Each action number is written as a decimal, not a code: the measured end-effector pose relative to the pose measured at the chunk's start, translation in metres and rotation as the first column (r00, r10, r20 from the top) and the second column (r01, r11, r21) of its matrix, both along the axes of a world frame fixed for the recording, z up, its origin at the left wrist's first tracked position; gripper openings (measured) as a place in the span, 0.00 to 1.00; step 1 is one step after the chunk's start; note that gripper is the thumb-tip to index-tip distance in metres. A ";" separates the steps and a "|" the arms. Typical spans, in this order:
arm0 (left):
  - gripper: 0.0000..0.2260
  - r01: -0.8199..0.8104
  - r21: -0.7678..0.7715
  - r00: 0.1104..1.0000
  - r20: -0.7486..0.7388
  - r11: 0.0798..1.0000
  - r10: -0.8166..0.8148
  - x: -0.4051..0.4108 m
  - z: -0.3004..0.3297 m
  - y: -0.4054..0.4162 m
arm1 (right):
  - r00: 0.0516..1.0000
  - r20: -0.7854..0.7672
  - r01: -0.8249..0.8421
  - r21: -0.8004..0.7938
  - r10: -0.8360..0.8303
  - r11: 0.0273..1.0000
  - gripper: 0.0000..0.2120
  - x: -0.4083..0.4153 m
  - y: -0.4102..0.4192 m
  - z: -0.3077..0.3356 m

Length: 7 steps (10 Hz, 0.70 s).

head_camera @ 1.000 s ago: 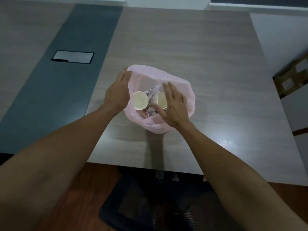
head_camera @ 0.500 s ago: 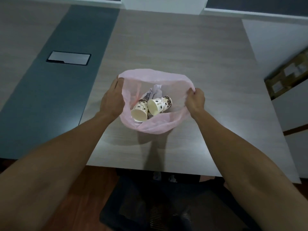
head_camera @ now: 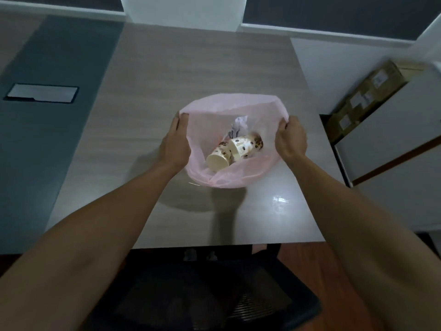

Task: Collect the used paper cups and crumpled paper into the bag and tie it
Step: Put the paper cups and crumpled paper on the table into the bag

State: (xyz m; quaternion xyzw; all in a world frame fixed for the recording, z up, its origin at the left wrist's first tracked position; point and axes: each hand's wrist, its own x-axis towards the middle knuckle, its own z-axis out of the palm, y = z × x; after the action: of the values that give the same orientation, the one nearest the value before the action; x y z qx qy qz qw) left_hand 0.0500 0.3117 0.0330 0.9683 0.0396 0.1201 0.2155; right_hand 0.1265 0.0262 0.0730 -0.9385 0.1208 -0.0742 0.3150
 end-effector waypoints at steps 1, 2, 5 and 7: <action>0.18 -0.035 -0.006 0.995 -0.096 0.999 0.035 -0.006 -0.013 -0.018 | 0.983 -0.180 -0.055 -0.053 0.045 0.997 0.16 -0.011 -0.023 -0.027; 0.28 0.028 -0.047 0.990 -0.136 0.999 -0.034 -0.007 -0.025 -0.022 | 0.985 -0.144 -0.094 0.018 0.096 0.995 0.15 -0.021 -0.031 -0.043; 0.42 0.015 -0.136 0.959 -0.278 0.991 -0.053 0.011 -0.022 0.003 | 0.754 -0.290 -0.655 -0.400 0.590 0.641 0.40 -0.027 -0.054 -0.052; 0.58 0.053 0.036 0.863 -0.505 0.998 -0.027 0.007 -0.018 0.016 | 0.729 -0.494 -0.652 -0.293 0.473 0.699 0.60 -0.026 -0.060 -0.058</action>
State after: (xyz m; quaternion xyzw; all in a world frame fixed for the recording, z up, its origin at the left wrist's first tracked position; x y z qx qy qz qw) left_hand 0.0573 0.3277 0.0147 0.9716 0.0714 -0.1408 0.1762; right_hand 0.1008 -0.0335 0.0146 -0.9701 -0.1400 0.1864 0.0675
